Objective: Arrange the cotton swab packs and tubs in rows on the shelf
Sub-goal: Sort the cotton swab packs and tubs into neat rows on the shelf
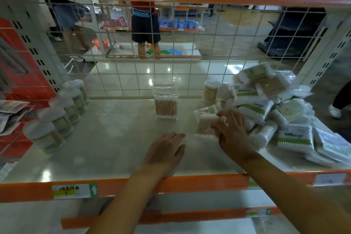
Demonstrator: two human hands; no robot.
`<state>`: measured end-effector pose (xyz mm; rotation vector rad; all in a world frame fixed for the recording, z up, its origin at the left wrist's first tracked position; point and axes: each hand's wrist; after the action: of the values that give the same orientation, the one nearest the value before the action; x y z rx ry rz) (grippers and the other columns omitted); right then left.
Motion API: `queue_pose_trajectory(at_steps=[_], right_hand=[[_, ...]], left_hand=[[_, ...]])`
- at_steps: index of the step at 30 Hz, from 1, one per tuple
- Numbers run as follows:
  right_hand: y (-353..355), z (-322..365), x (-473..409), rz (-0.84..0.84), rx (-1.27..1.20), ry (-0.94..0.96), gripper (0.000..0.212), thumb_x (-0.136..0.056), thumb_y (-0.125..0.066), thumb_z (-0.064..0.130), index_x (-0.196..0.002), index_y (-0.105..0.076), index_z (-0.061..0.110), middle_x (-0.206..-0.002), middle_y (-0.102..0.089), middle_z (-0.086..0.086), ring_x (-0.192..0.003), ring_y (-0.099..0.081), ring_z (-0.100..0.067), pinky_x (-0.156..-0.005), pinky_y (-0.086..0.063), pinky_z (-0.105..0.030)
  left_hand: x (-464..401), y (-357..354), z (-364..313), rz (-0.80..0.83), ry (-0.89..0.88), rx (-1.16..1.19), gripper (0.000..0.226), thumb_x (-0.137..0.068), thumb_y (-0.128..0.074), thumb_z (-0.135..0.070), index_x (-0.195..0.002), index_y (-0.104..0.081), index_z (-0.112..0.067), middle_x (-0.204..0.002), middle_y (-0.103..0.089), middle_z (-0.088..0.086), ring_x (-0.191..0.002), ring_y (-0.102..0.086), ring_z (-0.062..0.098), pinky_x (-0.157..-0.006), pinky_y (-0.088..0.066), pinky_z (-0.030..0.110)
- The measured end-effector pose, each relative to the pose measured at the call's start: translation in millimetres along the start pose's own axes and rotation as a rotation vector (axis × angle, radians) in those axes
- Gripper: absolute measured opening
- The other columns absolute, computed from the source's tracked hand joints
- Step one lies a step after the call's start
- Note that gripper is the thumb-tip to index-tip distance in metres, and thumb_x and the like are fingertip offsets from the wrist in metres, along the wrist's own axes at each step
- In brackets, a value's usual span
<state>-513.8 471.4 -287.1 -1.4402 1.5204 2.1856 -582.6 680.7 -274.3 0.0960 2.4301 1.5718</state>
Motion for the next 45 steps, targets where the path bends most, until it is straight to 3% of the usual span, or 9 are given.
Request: queue_pose_trajectory(at_steps=[5, 8, 15, 20, 23, 28, 32, 39, 45], right_hand=[[12, 16, 17, -0.015, -0.072, -0.048, 0.071, -0.041, -0.087, 0.000, -0.095, -0.045, 0.018, -0.112, -0.038, -0.008, -0.104, -0.036, -0.029, -0.081, -0.036, -0.042], [15, 22, 19, -0.074, -0.131, 0.005, 0.065, -0.048, -0.086, 0.007, -0.096, -0.043, 0.017, -0.112, -0.038, -0.009, -0.101, -0.038, -0.029, -0.079, -0.038, -0.042], [16, 30, 17, -0.180, -0.181, -0.001, 0.030, -0.069, -0.061, 0.019, -0.094, -0.044, 0.016, -0.110, -0.039, -0.009, -0.101, -0.039, -0.029, -0.077, -0.042, -0.044], [13, 32, 20, -0.176, -0.159, -0.029, 0.032, -0.071, -0.053, 0.000, -0.099, -0.047, 0.015, -0.113, -0.042, -0.009, -0.104, -0.042, -0.028, -0.088, -0.037, -0.037], [6, 34, 21, -0.099, -0.148, -0.026, 0.044, -0.063, -0.054, -0.010, -0.100, -0.046, 0.012, -0.110, -0.046, -0.005, -0.102, -0.044, -0.025, -0.086, -0.037, -0.035], [-4, 51, 11, 0.065, -0.007, 0.001, 0.046, -0.059, -0.043, -0.002, -0.103, -0.046, 0.011, -0.100, -0.061, -0.012, -0.096, -0.045, -0.025, -0.075, -0.049, -0.039], [-11, 59, 5, 0.203, 0.108, 0.011, 0.066, -0.034, -0.070, -0.006, -0.097, -0.058, 0.009, -0.097, -0.061, -0.009, -0.085, -0.059, -0.030, -0.068, -0.052, -0.039], [-24, 59, 10, 0.267, 0.111, 0.003, 0.070, -0.032, -0.070, -0.004, -0.097, -0.050, 0.014, -0.094, -0.061, -0.009, -0.082, -0.057, -0.028, -0.065, -0.050, -0.038], [-26, 59, 15, 0.264, 0.082, -0.113, 0.066, -0.034, -0.072, -0.010, -0.093, -0.058, 0.015, -0.095, -0.063, -0.009, -0.087, -0.060, -0.028, -0.067, -0.051, -0.038]], left_hand=[[5, 3, -10, 0.033, 0.079, 0.350, 0.050, -0.092, -0.044, -0.044, -0.138, -0.036, -0.025, -0.116, -0.055, -0.009, -0.110, -0.051, 0.005, -0.089, -0.039, 0.018], [5, 6, -17, 0.026, 0.157, 0.721, 0.058, -0.083, -0.052, -0.045, -0.135, -0.040, -0.022, -0.094, -0.061, -0.016, -0.087, -0.057, -0.010, -0.075, -0.043, 0.007], [5, 10, -23, -0.020, 0.293, 1.151, 0.064, -0.074, -0.072, -0.004, -0.128, -0.044, -0.025, -0.089, -0.066, 0.001, -0.081, -0.067, 0.009, -0.074, -0.051, 0.020], [5, 15, -17, -0.065, 0.283, 1.060, 0.061, -0.077, -0.067, 0.003, -0.128, -0.046, -0.021, -0.093, -0.062, 0.000, -0.082, -0.065, 0.008, -0.070, -0.051, 0.017], [1, 21, -10, -0.114, 0.245, 1.017, 0.045, -0.080, -0.063, 0.003, -0.111, -0.054, -0.030, -0.095, -0.060, -0.001, -0.081, -0.064, 0.007, -0.070, -0.052, 0.017], [-17, 29, 12, -0.230, 0.232, 0.927, 0.036, -0.080, -0.062, 0.001, -0.095, -0.057, -0.032, -0.090, -0.064, -0.003, -0.081, -0.064, 0.009, -0.065, -0.050, 0.013], [-37, 31, 33, -0.306, 0.307, 0.802, 0.029, -0.078, -0.066, -0.003, -0.099, -0.060, -0.023, -0.089, -0.065, -0.005, -0.081, -0.063, 0.008, -0.065, -0.051, 0.014], [-53, 19, 70, -0.274, 0.408, 0.672, 0.030, -0.079, -0.069, -0.010, -0.109, -0.064, -0.010, -0.096, -0.066, 0.002, -0.088, -0.063, 0.017, -0.077, -0.050, 0.027], [-56, 15, 78, -0.277, 0.394, 0.635, 0.032, -0.082, -0.067, -0.012, -0.114, -0.062, -0.008, -0.095, -0.065, 0.002, -0.087, -0.062, 0.015, -0.076, -0.048, 0.024]])
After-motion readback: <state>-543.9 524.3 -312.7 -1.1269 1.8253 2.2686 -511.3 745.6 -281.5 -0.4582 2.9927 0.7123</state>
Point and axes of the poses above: each hand's wrist, its own x-axis away from the middle knuckle, its own y-axis out of the back of the hand, z = x × y
